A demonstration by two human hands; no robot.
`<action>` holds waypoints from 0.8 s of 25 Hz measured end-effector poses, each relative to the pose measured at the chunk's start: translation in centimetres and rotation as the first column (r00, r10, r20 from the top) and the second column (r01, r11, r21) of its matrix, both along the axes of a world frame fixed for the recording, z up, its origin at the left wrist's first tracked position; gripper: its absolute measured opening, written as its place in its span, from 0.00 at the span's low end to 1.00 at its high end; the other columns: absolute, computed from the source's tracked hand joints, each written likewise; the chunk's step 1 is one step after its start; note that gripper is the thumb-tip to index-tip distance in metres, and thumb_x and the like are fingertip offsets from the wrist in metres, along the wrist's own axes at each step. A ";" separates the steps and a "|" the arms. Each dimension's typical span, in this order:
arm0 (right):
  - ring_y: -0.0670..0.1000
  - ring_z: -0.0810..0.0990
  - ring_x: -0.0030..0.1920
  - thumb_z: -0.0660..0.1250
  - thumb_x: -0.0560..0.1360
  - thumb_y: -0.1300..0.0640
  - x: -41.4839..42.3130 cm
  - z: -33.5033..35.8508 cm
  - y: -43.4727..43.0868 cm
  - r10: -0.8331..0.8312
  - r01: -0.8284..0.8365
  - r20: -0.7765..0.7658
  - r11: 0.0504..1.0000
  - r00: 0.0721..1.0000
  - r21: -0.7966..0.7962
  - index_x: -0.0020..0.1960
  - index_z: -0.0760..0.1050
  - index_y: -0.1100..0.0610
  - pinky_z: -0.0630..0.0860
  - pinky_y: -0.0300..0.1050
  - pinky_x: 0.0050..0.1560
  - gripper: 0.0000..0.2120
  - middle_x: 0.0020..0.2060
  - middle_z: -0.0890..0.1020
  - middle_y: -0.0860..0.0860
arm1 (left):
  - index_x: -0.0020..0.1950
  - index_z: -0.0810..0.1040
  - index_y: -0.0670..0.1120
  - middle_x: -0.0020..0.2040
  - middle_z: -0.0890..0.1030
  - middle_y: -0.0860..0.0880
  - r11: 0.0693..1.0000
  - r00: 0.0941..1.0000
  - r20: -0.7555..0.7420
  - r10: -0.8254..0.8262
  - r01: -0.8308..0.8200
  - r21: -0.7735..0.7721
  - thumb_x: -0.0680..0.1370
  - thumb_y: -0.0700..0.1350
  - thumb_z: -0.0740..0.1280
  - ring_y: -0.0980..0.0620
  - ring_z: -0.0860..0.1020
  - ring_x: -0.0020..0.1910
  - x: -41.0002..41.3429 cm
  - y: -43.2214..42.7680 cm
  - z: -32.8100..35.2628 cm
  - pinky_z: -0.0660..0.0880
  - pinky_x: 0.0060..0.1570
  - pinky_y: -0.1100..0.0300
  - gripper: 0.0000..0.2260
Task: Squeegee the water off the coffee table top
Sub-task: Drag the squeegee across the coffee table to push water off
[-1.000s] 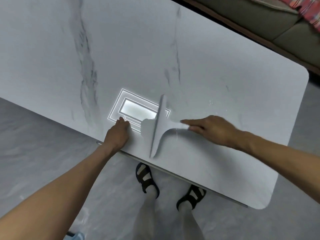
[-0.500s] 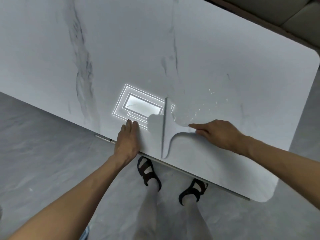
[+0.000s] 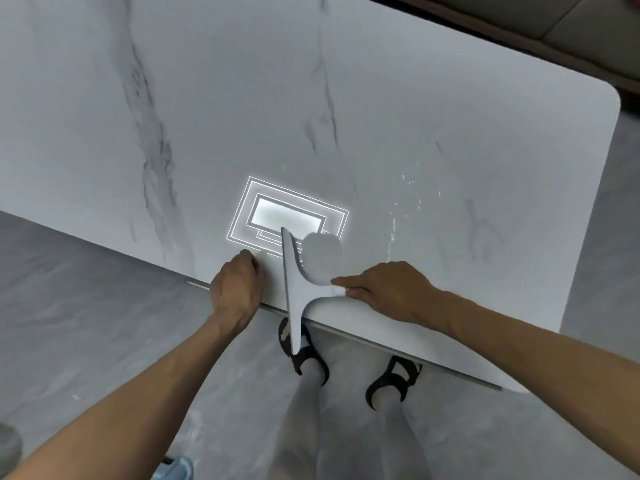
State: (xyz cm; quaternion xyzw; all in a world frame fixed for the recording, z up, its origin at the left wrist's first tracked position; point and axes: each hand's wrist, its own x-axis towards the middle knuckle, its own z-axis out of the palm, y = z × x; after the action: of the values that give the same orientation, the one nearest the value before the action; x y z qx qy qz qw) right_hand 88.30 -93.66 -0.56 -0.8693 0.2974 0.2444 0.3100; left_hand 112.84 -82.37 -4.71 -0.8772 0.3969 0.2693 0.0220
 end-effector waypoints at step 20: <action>0.51 0.77 0.61 0.51 0.82 0.42 -8.5 1.4 0.4 0.103 -0.103 -0.073 0.995 0.992 0.001 0.70 0.65 0.34 0.64 0.40 0.50 0.18 0.62 0.80 0.46 | 0.69 0.66 0.41 0.64 0.74 0.42 0.990 0.977 -0.177 -0.120 0.132 0.054 0.76 0.36 0.59 0.42 0.75 0.61 -6.1 -0.3 -0.2 0.73 0.55 0.49 0.21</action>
State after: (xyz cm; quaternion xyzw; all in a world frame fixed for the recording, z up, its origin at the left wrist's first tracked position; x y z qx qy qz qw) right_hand 79.81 -93.28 0.82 -0.8745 0.2635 0.2912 0.2846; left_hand 106.73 -82.66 -4.88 -0.8222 0.4432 0.3556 0.0328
